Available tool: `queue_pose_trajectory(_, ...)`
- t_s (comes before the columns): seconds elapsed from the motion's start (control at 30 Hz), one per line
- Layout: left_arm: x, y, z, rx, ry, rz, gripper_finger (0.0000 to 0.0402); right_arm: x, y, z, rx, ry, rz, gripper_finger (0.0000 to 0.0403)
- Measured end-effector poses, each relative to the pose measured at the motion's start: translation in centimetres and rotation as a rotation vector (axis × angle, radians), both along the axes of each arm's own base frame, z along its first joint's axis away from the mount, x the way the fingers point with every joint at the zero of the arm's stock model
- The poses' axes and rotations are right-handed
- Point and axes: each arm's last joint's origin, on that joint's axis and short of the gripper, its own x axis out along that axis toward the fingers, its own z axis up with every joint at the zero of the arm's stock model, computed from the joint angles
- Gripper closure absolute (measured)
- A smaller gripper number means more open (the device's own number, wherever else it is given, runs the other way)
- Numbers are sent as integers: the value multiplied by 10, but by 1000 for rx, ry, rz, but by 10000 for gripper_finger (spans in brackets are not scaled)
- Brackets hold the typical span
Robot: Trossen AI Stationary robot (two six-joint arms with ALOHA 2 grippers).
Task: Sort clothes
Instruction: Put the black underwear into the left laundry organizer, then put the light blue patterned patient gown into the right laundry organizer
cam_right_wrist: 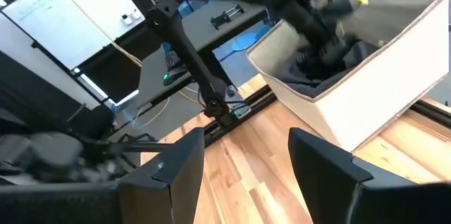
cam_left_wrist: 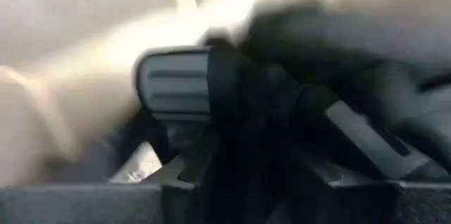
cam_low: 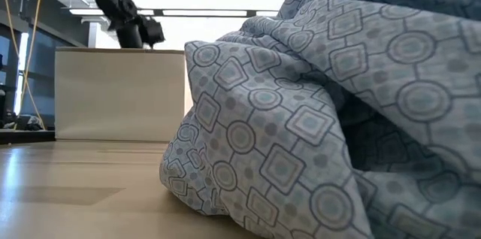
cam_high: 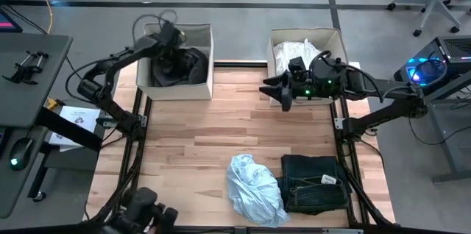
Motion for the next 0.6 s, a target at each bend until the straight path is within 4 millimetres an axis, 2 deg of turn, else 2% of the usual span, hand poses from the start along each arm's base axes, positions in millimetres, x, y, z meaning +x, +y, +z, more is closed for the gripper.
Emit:
queue_pose_trajectory(0.17,-2,-3,76,168,-64,-30,266,-1,4,-4,-3,46,5,208)
queue_pose_trajectory(0.3,-9,-21,123,235,-150,-65,239,-1,13,-17,8,168,37,208)
queue_pose_trajectory(0.47,-16,-56,152,195,-288,-115,225,4,45,-42,40,373,226,208)
queue_pose_trajectory(0.6,-14,-89,165,165,-357,-210,230,-1,72,-69,153,649,313,208)
